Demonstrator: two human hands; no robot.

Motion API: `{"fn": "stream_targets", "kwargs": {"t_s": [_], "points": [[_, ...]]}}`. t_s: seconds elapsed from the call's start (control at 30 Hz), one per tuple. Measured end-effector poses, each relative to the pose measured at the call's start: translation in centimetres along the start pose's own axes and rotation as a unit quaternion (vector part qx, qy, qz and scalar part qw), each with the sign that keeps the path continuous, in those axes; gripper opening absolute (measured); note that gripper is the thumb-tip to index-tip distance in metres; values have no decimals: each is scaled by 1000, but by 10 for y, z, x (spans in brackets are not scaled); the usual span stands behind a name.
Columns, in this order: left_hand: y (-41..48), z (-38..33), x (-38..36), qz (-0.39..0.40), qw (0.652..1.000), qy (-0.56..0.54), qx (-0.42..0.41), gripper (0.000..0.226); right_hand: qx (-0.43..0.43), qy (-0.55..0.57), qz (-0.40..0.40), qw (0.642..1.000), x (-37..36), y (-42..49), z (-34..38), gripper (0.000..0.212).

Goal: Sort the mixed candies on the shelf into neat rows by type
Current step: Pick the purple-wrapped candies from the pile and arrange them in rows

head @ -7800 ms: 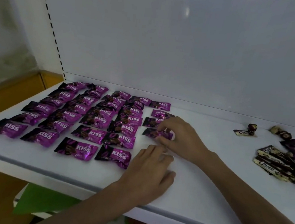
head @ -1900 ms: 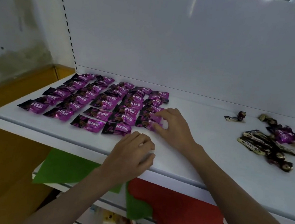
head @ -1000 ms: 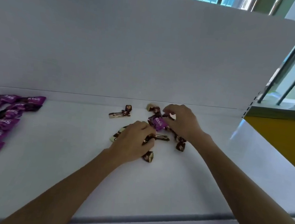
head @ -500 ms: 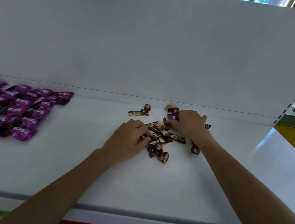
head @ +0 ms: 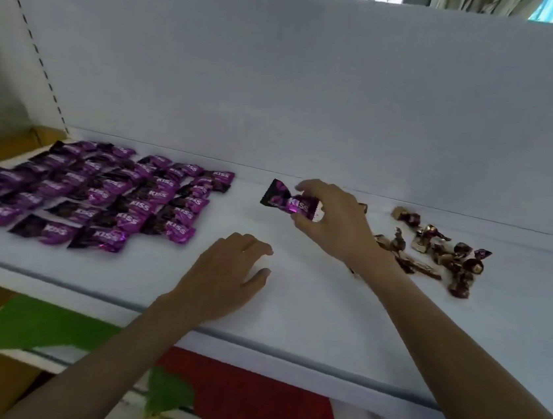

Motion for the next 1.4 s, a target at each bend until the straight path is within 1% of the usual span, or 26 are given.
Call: {"fn": "stream_targets", "kwargs": {"t_s": [0.1,0.27,0.33,0.47,0.57,0.63,0.77,0.9,1.03,1.2,1.33,1.4], "points": [[-30,31,31,-10,999,38,0,38,18,29,10,999,-35,-3,38,29],[-68,71,64,5,997,82,10,36,56,57,47,996,-81,-15,92,22],[-79,83,70,7,997,75,17,36,60,55,65,995,-93,-19,107,21],[-98,93,78,-27,998,37,35,37,52,55,79,994,-114,-29,128,28],[-108,99,80,-30,999,34,19,37,41,21,94,995,-131,-34,135,29],[-111,101,80,-22,999,34,13,41,38,-1,100,994,-139,-38,138,28],[-108,103,78,-8,999,36,15,51,50,-12,86,995,-145,-43,142,29],[-107,104,78,-23,999,28,18,52,54,-22,77,995,-145,-44,141,30],[-107,102,79,-28,999,26,19,53,51,-1,63,997,-145,-47,140,29],[-112,101,79,-8,999,30,9,58,45,35,83,995,-139,-47,146,24],[-116,100,77,-5,999,33,8,59,4,83,65,994,-129,-45,146,15],[-118,99,77,-5,999,33,11,61,-6,81,72,994,-129,-44,143,15]]}}
Point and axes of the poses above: each hand's wrist, its own y-axis towards the middle knuckle, its own x-axis out of the back of the hand, z = x × y, the point moved 6 cm from there along y, towards the middle knuckle, and after that the axes turned 15 degrees about -z, right-handed, at the moved point
